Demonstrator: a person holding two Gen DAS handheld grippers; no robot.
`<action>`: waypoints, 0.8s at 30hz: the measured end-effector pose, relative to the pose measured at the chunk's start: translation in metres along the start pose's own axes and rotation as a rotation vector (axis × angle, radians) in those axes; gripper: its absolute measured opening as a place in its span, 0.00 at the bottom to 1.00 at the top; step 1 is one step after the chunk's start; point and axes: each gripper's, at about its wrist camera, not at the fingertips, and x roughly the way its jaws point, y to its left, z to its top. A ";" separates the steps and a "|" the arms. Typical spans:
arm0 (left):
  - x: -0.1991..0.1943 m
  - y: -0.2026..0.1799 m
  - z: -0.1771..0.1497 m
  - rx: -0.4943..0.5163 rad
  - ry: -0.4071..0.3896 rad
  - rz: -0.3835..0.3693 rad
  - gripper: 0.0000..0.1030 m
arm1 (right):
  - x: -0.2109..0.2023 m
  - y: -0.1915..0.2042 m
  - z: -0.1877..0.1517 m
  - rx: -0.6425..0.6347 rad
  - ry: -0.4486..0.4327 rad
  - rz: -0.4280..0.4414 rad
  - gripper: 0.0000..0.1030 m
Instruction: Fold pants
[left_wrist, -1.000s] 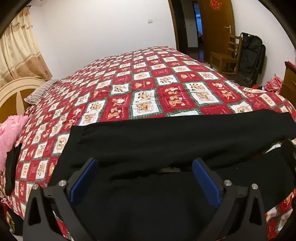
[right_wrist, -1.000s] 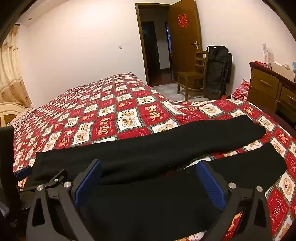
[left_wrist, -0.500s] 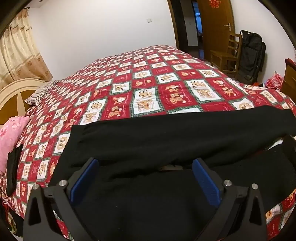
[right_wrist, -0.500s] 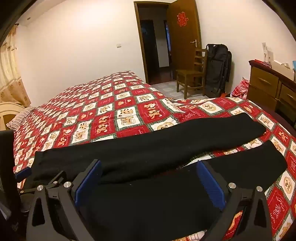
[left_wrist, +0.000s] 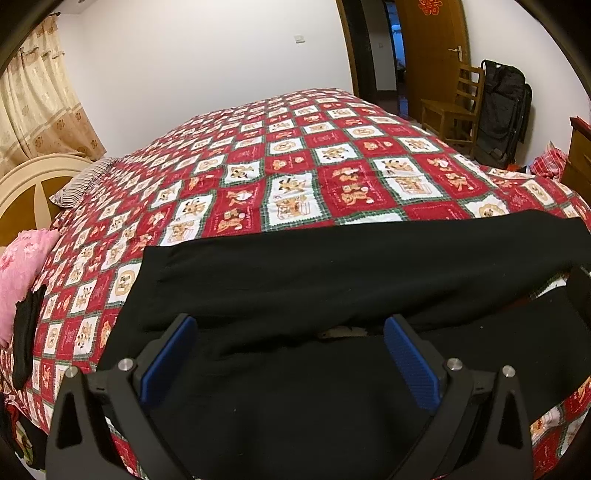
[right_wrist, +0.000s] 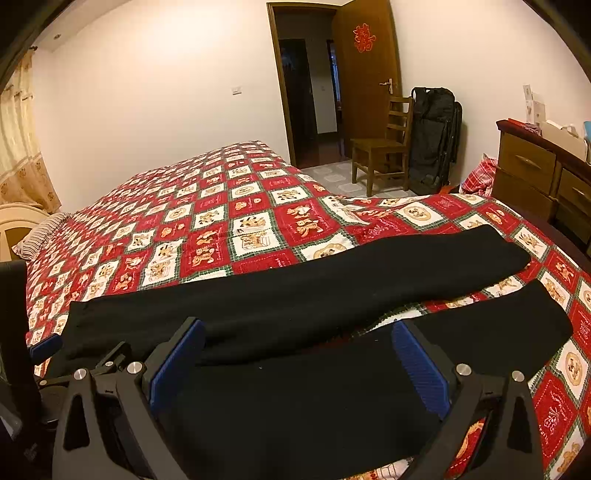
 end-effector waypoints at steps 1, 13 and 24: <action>0.000 0.000 0.000 0.000 0.001 0.000 1.00 | 0.000 0.000 0.000 0.001 0.000 0.000 0.99; 0.001 0.001 -0.002 -0.003 0.006 -0.001 1.00 | 0.000 0.000 0.000 0.001 0.001 0.001 0.99; 0.002 0.002 -0.001 -0.006 0.009 -0.004 1.00 | 0.002 0.000 -0.003 0.004 0.016 0.003 0.99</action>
